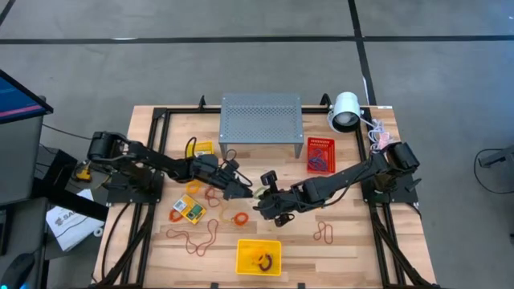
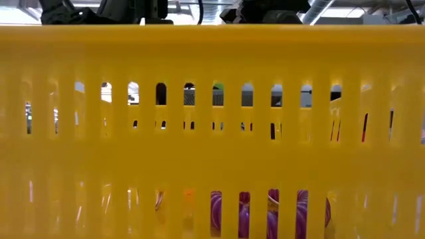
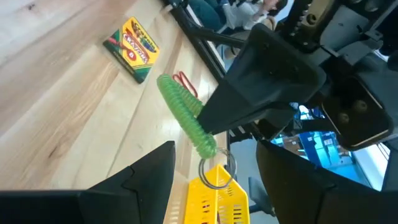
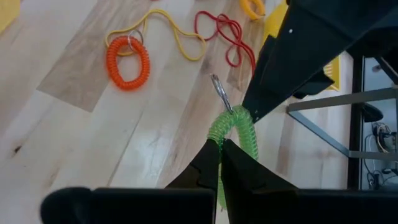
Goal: Pick & Place Office Desk Supplies
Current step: Put the green spiral keychain into the bottom yellow bin
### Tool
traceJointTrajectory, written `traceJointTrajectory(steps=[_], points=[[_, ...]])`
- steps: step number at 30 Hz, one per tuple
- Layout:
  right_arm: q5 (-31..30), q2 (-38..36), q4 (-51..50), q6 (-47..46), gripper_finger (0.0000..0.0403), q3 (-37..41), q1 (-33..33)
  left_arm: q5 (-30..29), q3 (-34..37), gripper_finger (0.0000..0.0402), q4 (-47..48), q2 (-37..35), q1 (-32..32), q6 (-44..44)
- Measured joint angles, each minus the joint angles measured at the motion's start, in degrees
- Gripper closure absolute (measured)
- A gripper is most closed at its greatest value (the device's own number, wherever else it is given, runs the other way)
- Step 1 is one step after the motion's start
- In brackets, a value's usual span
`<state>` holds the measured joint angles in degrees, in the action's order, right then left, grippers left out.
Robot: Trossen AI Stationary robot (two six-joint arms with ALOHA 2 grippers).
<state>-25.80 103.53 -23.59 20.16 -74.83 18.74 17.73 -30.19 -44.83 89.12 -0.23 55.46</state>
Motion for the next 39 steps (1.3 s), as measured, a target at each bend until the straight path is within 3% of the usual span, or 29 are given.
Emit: traceJointTrajectory(steps=[21, 39], points=[[0.4, 0.0, 0.6, 2.6, 0.0401, -1.3, 0.0, -0.2, -0.7, 0.0184, 1.0, 0.2, 0.0, 0.0], [1.6, 0.0, 2.3, 3.9, 0.0401, -1.3, 0.0, -0.4, -0.7, 0.0298, 1.0, 0.2, 0.0, 0.0]])
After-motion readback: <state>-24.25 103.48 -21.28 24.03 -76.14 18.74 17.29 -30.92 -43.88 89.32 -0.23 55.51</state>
